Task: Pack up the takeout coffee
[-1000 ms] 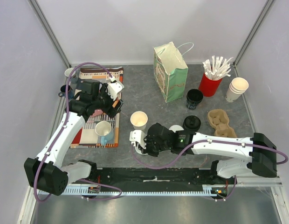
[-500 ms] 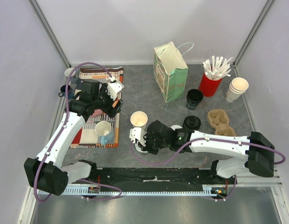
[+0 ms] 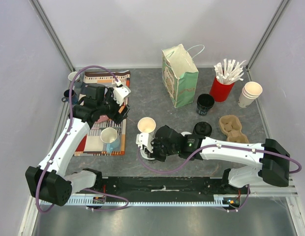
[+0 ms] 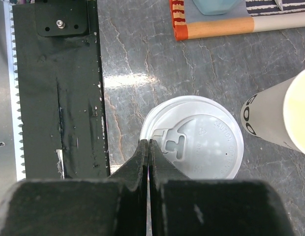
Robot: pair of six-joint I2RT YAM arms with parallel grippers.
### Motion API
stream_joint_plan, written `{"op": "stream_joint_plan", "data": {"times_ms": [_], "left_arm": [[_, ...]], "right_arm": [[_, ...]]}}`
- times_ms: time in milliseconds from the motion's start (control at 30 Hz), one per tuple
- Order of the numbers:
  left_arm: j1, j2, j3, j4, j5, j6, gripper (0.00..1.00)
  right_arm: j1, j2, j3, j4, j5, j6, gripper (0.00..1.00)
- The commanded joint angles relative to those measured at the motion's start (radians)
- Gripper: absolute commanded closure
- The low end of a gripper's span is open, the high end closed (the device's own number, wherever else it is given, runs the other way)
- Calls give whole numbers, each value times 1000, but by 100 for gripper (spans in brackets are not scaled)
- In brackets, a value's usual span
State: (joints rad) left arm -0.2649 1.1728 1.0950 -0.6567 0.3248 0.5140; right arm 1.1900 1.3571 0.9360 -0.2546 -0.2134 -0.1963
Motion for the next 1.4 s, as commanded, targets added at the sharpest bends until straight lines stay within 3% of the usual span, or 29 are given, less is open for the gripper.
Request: {"op": "stream_joint_plan", "data": {"times_ms": [0,1367], "left_arm": [[3,-15,25,11,33,11,14],[4,-5,28,11,37,18,14]], "right_arm": [[-16,7,17,34,-20,-6,100],[-35,27,75,-58,-55,-22,100]]}}
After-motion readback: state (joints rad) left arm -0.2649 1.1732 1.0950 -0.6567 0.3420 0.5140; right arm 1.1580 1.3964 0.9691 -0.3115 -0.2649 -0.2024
